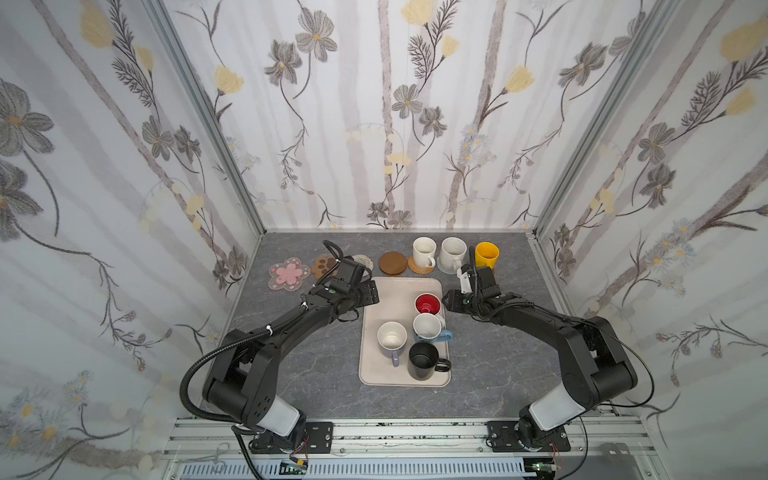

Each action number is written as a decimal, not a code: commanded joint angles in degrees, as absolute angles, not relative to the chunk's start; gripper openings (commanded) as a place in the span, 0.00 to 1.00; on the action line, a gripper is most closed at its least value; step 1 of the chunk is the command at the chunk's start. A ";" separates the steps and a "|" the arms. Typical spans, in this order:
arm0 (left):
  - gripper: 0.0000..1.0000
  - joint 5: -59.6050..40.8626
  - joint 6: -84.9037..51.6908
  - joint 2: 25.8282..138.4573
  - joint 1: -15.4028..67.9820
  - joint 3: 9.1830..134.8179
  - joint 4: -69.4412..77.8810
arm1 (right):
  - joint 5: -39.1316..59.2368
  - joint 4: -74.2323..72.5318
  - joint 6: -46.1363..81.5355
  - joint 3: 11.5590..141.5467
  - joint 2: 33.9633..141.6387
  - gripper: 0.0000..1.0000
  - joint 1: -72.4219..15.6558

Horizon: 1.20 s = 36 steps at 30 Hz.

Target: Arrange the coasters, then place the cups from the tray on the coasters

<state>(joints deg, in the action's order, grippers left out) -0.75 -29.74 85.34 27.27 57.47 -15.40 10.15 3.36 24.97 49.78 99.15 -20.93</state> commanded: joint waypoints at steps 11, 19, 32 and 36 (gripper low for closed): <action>0.92 -3.55 -25.77 74.05 31.83 55.31 -27.60 | -2.18 0.74 23.61 47.99 84.54 0.88 -20.43; 1.00 -1.50 -30.51 69.99 37.82 52.74 -30.10 | -0.89 -3.59 24.61 48.30 80.05 1.00 -18.40; 0.81 -0.66 -41.67 67.51 46.26 50.88 -34.04 | -1.02 -9.83 29.80 43.62 77.31 1.00 -13.04; 0.74 -2.07 -44.42 68.15 48.28 50.42 -34.77 | 0.00 -11.87 31.13 40.45 76.65 1.00 -12.05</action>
<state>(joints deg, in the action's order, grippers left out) -1.76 -40.77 67.90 47.40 50.30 -33.21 -0.99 -7.16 29.17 41.30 77.06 -12.43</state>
